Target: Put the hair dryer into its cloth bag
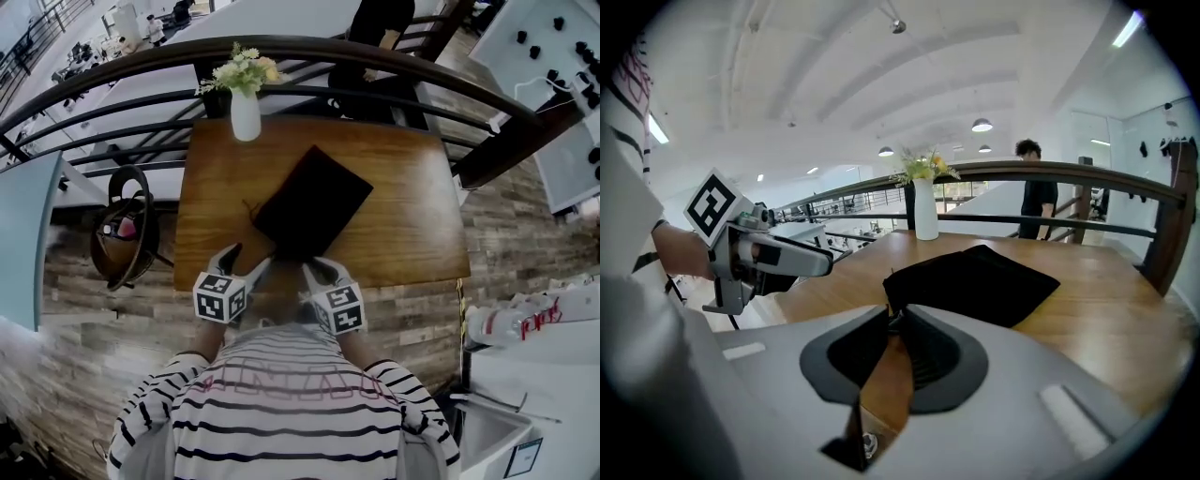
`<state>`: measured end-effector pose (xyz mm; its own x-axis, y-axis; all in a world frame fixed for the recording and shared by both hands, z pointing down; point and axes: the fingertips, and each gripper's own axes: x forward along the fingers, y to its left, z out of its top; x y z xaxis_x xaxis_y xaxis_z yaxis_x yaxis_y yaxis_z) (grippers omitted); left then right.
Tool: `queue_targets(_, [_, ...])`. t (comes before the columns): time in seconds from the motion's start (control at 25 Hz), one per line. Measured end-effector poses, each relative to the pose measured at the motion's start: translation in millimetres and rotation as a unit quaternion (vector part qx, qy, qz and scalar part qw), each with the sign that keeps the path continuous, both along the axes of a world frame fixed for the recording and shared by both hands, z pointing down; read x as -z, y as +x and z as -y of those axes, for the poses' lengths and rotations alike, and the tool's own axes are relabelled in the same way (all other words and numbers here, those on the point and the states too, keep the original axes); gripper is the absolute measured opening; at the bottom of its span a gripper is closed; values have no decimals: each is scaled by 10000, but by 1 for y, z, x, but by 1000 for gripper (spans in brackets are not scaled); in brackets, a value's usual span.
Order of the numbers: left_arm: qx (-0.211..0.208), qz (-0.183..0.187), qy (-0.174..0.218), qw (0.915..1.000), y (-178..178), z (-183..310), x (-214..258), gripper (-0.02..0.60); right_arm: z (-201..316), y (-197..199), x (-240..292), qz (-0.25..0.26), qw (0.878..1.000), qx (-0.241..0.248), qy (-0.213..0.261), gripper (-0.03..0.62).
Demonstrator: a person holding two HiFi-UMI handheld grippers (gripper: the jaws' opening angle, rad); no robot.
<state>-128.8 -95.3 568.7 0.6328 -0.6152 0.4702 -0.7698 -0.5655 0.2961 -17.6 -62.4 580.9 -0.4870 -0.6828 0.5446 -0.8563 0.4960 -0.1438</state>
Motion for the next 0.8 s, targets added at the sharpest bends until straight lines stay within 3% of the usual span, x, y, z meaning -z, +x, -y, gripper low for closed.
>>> queue_targets(0.12, [-32,-104,161,9998,-5,-5,15,262,-1,3,14,160,9995,-179,216,2])
queue_targets(0.4, [-23,-333,546,9979,-15,-20,54,168,-8,8,58,599,9953,-374,659,0])
queue_targets(0.8, [-189,-230,809,9963,-24,-41,75,69,-28,8,87,770,9925,-319,893,0])
